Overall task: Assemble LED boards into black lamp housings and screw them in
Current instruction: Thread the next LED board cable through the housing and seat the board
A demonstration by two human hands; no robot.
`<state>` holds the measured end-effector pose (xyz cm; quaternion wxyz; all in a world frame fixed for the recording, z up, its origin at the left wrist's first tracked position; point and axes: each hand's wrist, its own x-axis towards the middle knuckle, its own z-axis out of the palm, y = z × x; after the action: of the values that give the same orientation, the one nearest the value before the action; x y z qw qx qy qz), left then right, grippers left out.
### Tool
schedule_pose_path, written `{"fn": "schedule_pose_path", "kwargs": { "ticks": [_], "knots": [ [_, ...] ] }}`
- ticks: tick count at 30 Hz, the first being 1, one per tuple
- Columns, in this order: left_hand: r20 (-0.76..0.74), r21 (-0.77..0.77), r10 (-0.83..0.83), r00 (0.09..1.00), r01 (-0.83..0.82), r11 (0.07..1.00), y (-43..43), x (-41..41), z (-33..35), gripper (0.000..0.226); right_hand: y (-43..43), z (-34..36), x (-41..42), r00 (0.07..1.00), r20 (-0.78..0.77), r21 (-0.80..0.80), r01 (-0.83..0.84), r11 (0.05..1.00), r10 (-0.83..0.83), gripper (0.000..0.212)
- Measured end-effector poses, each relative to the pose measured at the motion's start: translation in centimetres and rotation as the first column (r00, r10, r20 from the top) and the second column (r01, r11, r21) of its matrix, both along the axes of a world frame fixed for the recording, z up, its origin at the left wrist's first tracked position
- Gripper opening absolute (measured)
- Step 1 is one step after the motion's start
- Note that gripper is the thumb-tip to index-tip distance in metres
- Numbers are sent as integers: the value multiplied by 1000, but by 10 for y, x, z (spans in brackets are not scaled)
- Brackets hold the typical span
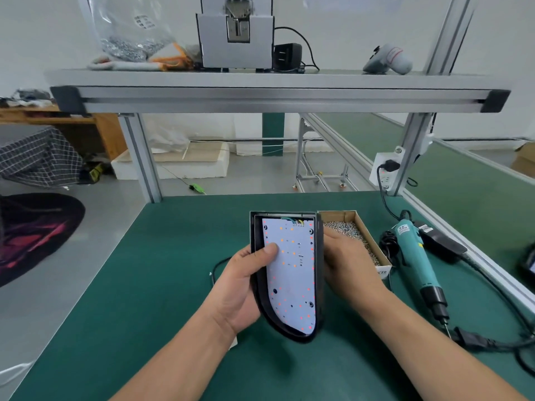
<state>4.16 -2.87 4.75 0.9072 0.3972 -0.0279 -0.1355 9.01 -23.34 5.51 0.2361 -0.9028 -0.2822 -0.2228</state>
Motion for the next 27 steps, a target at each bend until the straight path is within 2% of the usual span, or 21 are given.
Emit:
{"fn": "schedule_pose_path", "kwargs": {
  "ticks": [3, 6, 9, 12, 15, 17, 22, 24, 26, 27],
  "knots": [
    [3, 4, 5, 1000, -5, 1000, 3, 0, -1, 56, 2, 0, -2, 999, 38, 23, -34, 999, 33, 15],
    [13, 25, -2, 1000, 2, 1000, 6, -1, -4, 45, 6, 1, -9, 985, 155, -17, -68, 998, 70, 15],
    [-19, 10, 40, 999, -40, 999, 7, 1, -7, 31, 9, -1, -9, 981, 165, -6, -99, 995, 98, 14],
    [-103, -137, 2, 995, -16, 990, 11, 3, -9, 24, 14, -3, -10, 979, 182, 41, -96, 995, 87, 18],
    [-154, -302, -57, 986, 8, 953, 16, 6, -12, 35, 18, -1, -13, 971, 223, 66, -106, 992, 89, 13],
    [-150, -337, -83, 985, 28, 941, 17, 7, -13, 37, 15, 0, -13, 970, 232, 75, -93, 993, 73, 14],
    [-115, -282, -112, 987, 76, 956, 13, 3, -8, 33, 10, 4, -12, 974, 225, 118, -17, 993, -10, 11],
    [-111, -217, -57, 992, 31, 976, 10, 2, -7, 17, 11, 4, -12, 973, 229, 148, -23, 989, -12, 9],
    [-90, -159, -33, 995, 18, 987, 10, 3, -9, 37, 8, 6, -10, 977, 214, 169, -34, 985, -3, 10],
    [-82, -141, -32, 996, 20, 990, 9, 2, -8, 38, 6, 7, -10, 979, 203, 164, -40, 986, 6, 11]
  ]
}}
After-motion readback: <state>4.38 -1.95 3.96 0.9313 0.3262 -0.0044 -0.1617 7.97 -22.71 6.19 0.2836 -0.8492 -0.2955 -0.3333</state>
